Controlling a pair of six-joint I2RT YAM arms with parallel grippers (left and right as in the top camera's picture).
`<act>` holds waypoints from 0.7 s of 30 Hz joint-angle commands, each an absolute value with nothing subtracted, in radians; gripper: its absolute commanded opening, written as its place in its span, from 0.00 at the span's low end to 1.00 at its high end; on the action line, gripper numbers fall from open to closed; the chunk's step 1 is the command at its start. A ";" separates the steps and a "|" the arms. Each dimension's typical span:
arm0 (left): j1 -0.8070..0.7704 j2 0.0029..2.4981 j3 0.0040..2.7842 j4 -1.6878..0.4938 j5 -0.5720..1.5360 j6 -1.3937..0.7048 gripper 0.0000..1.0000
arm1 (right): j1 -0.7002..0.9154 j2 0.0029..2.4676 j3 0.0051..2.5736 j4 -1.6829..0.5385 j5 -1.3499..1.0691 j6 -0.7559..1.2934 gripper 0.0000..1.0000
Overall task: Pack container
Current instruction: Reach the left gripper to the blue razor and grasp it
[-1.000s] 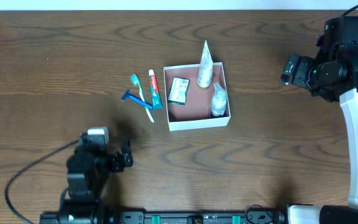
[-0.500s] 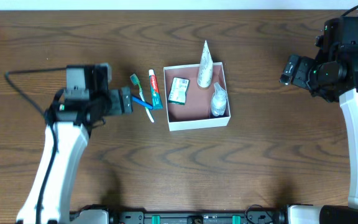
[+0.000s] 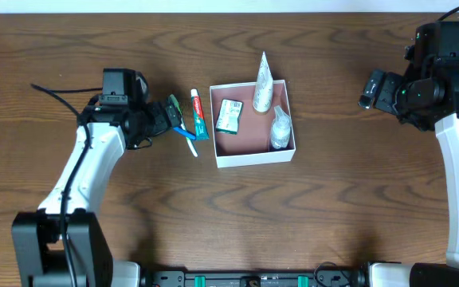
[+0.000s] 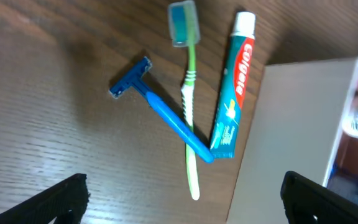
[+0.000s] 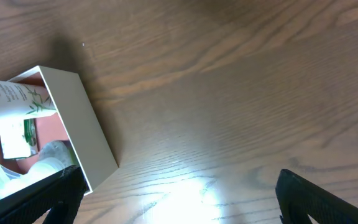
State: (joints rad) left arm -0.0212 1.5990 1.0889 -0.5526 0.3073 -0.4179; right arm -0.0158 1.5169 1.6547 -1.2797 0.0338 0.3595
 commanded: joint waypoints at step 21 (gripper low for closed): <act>-0.026 1.838 1.102 -0.415 0.294 -0.688 0.68 | -0.020 1.519 1.658 -1.279 0.033 0.374 0.99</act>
State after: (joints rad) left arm -0.0219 1.8217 1.0889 -0.4149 0.3145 -0.6601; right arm -0.0158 1.5169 1.6547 -1.2793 0.0338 0.3592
